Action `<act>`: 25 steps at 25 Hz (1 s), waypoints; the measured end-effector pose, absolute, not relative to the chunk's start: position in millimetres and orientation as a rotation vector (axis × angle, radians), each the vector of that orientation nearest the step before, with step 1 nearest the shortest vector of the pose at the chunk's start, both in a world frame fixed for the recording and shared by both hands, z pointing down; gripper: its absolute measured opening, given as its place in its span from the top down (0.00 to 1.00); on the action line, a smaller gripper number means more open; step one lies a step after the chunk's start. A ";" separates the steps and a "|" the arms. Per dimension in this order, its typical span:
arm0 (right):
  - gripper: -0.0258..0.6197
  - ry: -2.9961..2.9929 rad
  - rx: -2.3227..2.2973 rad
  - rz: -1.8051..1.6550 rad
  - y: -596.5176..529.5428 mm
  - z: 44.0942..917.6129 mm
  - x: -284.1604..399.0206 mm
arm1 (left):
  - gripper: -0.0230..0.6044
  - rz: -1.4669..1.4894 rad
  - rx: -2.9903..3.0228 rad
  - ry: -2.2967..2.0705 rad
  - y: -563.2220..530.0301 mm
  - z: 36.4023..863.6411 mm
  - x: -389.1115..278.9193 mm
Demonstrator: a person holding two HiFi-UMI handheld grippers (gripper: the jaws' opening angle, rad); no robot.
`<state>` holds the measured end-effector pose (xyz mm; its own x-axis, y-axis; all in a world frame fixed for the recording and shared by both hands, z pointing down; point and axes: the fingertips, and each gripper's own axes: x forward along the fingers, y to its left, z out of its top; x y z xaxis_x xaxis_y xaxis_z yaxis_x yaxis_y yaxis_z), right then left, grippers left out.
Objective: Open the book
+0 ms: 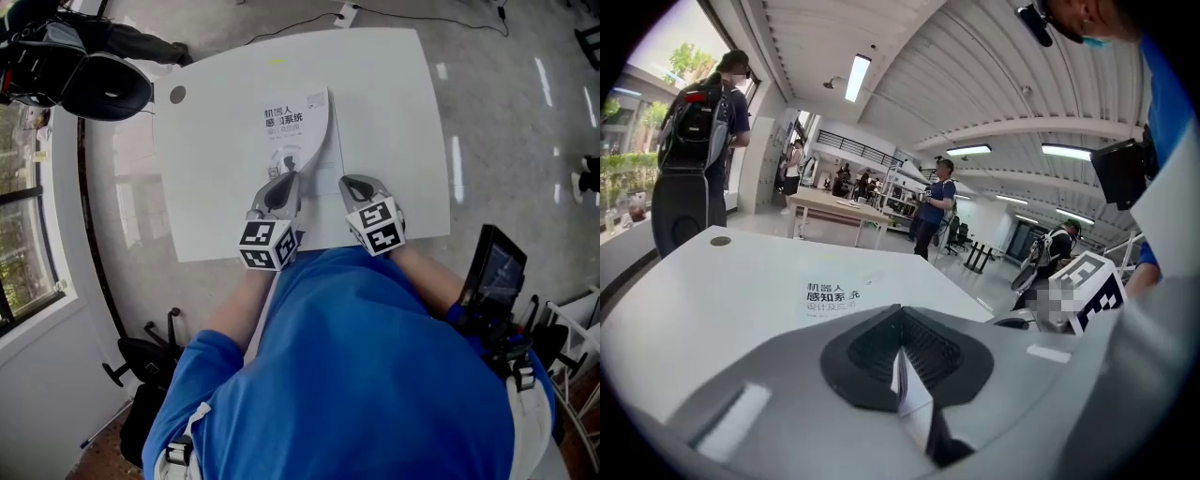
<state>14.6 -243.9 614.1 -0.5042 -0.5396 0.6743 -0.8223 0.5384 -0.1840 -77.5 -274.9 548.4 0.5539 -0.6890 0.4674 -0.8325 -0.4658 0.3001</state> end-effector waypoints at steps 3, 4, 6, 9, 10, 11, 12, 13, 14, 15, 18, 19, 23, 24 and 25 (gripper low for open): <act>0.96 -2.211 1.077 0.671 -244.7 615.8 8.2 | 0.95 0.365 2.274 -1.248 -277.8 545.9 -92.2; 0.96 -2.206 1.071 0.673 -245.4 617.0 7.1 | 0.95 0.359 2.266 -1.257 -279.2 545.9 -96.8; 0.96 -2.195 1.064 0.675 -246.7 620.3 6.8 | 0.95 0.348 2.248 -1.274 -281.9 547.2 -105.6; 0.96 -2.174 1.057 0.680 -246.7 627.9 10.9 | 0.95 0.328 2.215 -1.300 -283.6 550.5 -115.6; 0.96 -2.168 1.054 0.683 -246.3 630.9 13.4 | 0.95 0.323 2.204 -1.308 -283.6 551.5 -117.5; 0.96 -2.161 1.049 0.687 -245.5 633.0 15.8 | 0.95 0.320 2.196 -1.316 -283.4 552.3 -118.9; 0.96 -2.153 1.043 0.692 -244.7 634.4 17.6 | 0.95 0.318 2.190 -1.324 -283.3 552.9 -120.4; 0.96 -2.145 1.037 0.696 -244.1 636.1 19.1 | 0.95 0.316 2.184 -1.332 -283.4 553.3 -122.4; 0.96 -2.137 1.032 0.698 -243.6 638.6 20.4 | 0.95 0.316 2.177 -1.341 -283.6 553.8 -125.0; 0.96 -2.128 1.028 0.699 -243.3 641.5 21.2 | 0.95 0.316 2.171 -1.351 -283.6 554.6 -128.5; 0.96 -2.105 1.019 0.699 -243.8 649.7 19.7 | 0.95 0.319 2.145 -1.383 -283.0 559.4 -143.5; 0.96 -2.102 1.018 0.698 -244.2 650.8 19.1 | 0.95 0.318 2.133 -1.394 -282.3 560.9 -148.2; 0.96 -2.097 1.012 0.696 -241.8 651.3 26.1 | 0.95 0.320 2.078 -1.442 -275.8 566.6 -158.5; 0.96 -2.095 1.010 0.697 -240.9 651.5 27.9 | 0.95 0.320 2.061 -1.454 -274.2 568.8 -161.6; 0.96 -2.092 1.007 0.700 -239.9 652.1 29.5 | 0.95 0.321 2.045 -1.467 -272.4 571.3 -165.1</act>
<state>29.5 -239.9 652.1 -0.4516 -0.4392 0.7766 -0.8180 0.5514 -0.1639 -165.1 -272.4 571.3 0.3616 -0.7775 0.5146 -0.9214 -0.2138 0.3245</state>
